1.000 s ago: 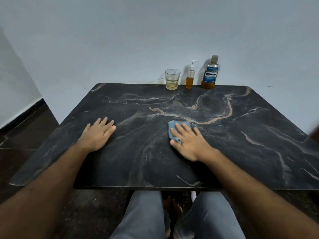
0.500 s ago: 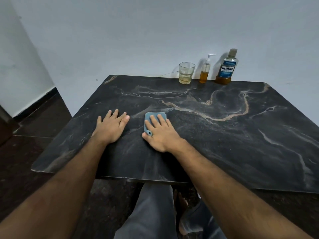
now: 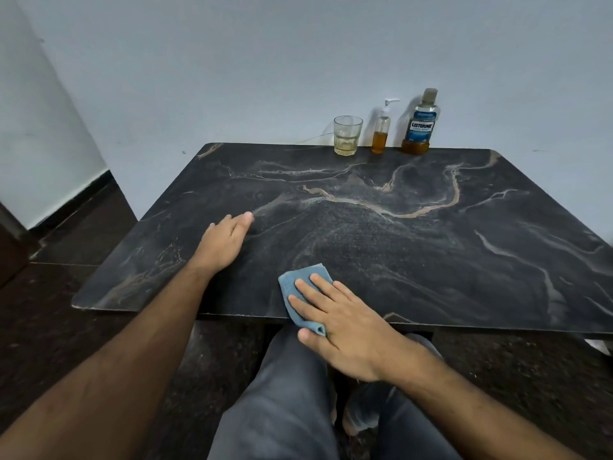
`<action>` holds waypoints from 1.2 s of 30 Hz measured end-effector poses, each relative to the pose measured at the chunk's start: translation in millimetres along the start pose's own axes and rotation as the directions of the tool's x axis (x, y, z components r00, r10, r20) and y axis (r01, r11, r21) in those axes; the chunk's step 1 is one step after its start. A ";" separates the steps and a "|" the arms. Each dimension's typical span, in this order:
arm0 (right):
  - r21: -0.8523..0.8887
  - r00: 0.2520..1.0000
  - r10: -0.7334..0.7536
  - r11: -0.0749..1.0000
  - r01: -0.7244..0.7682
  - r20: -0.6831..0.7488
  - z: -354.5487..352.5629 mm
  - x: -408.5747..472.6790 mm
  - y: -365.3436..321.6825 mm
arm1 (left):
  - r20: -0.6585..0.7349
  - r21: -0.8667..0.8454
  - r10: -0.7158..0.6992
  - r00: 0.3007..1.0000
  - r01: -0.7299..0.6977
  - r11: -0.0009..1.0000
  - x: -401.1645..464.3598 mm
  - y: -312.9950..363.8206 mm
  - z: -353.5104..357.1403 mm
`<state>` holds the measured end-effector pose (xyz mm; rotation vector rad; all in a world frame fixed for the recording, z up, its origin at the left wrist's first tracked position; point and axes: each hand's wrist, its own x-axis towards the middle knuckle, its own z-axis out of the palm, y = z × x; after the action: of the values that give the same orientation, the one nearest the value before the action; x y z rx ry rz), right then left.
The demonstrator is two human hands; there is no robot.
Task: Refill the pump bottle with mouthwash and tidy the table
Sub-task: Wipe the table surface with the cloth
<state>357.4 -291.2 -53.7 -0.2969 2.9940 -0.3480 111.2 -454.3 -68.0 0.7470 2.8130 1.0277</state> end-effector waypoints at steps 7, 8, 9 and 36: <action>0.778 0.979 0.205 0.618 -0.113 -0.021 -38.3 -29.2 24.0 | 0.048 -0.471 0.104 0.993 -0.069 0.879 -26.2 68.1 26.1; 0.845 0.960 0.275 0.526 -0.101 -0.056 -44.0 -32.2 27.5 | 0.075 -0.550 0.120 0.990 -0.059 0.833 -30.3 78.5 30.3; 0.898 0.923 0.375 0.431 -0.093 -0.085 -47.2 -33.1 33.2 | 0.100 -0.615 0.130 0.986 -0.042 0.788 -35.3 90.1 33.4; 0.966 0.634 0.735 0.247 0.081 -0.241 -81.3 45.0 88.0 | 0.190 -0.772 -0.099 0.977 0.211 0.600 -7.5 129.9 28.7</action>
<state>286.8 -199.0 0.1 0.8675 2.4946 -2.4618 178.7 -354.8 -10.6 0.4035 1.8994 1.8806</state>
